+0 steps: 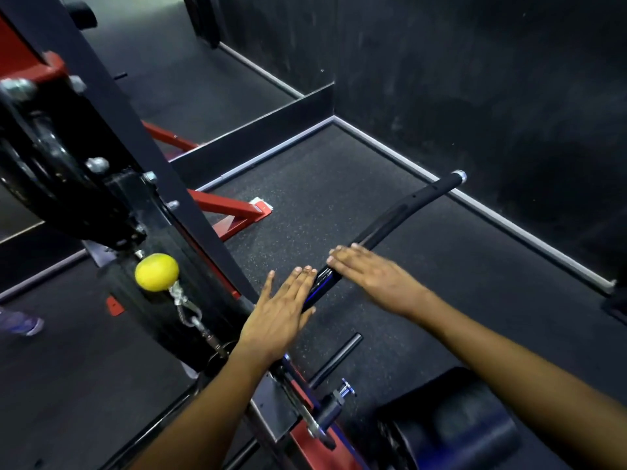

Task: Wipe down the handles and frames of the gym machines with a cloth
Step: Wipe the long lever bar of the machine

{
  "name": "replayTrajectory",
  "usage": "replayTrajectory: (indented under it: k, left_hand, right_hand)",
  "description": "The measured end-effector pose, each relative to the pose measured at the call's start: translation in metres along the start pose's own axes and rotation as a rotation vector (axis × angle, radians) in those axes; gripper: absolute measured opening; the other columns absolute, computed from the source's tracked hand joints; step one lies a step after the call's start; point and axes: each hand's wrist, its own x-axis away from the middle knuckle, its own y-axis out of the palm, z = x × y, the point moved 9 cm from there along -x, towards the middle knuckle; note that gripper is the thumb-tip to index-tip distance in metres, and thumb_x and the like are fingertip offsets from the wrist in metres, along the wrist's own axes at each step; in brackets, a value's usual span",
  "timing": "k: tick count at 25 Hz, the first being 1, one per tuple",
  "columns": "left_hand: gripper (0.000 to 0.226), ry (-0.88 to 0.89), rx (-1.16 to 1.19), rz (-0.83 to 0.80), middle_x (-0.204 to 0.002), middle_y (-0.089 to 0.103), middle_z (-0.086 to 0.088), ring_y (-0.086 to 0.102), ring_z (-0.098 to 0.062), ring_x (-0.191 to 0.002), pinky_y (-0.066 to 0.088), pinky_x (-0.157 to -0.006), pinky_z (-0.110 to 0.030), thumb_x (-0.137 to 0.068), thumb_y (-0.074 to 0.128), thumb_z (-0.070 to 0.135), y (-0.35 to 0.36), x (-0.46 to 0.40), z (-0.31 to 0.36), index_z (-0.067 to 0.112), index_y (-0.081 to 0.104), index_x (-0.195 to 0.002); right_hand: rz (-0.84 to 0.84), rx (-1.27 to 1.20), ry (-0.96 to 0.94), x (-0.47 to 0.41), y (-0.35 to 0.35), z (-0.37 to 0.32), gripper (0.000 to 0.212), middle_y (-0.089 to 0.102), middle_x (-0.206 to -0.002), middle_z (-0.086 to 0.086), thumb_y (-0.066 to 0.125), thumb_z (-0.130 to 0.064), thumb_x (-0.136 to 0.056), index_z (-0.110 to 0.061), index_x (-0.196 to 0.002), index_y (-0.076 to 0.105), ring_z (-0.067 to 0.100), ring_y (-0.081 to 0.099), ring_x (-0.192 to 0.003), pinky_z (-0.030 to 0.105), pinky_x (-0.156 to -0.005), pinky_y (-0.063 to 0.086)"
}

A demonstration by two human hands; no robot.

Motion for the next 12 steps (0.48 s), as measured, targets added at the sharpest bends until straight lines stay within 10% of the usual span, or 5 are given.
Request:
replayTrajectory:
  k: [5,9,12]
  left_hand:
    - [0.061,0.0,0.085,-0.09,-0.148,-0.022,0.014,-0.019,-0.002,-0.137,-0.001,-0.117,-0.052,-0.101,0.008,0.047,0.002,0.002,0.003,0.02,-0.014,-0.151]
    - [0.063,-0.012,0.172,-0.1,-0.157,-0.016,0.011,-0.012,-0.004,-0.144,0.008,-0.121,-0.044,-0.104,0.024,0.04,-0.004,0.002,0.006,0.021,-0.013,-0.152]
    - [0.063,0.012,0.275,-0.066,-0.161,-0.005,0.005,0.005,-0.008,-0.147,0.015,-0.117,-0.028,-0.104,0.029,0.036,-0.009,0.003,0.008,0.02,-0.008,-0.153]
  right_hand:
    - [-0.176,0.045,0.591,-0.013,-0.008,0.127,0.036,0.057,-0.118,0.017,0.045,0.002,-0.088,-0.003,-0.12,0.06,0.033,0.047,-0.122,0.045,-0.114,0.017]
    - [-0.078,-0.074,0.327,-0.013,0.012,0.028,0.041,0.06,-0.119,0.017,0.035,0.0,-0.085,0.001,-0.116,0.062,0.032,0.054,-0.116,0.04,-0.107,0.036]
    - [0.058,-0.07,0.284,0.017,0.006,0.04,0.062,0.043,-0.143,0.017,0.031,0.014,-0.078,0.0,-0.137,0.043,0.03,0.038,-0.134,0.034,-0.116,0.018]
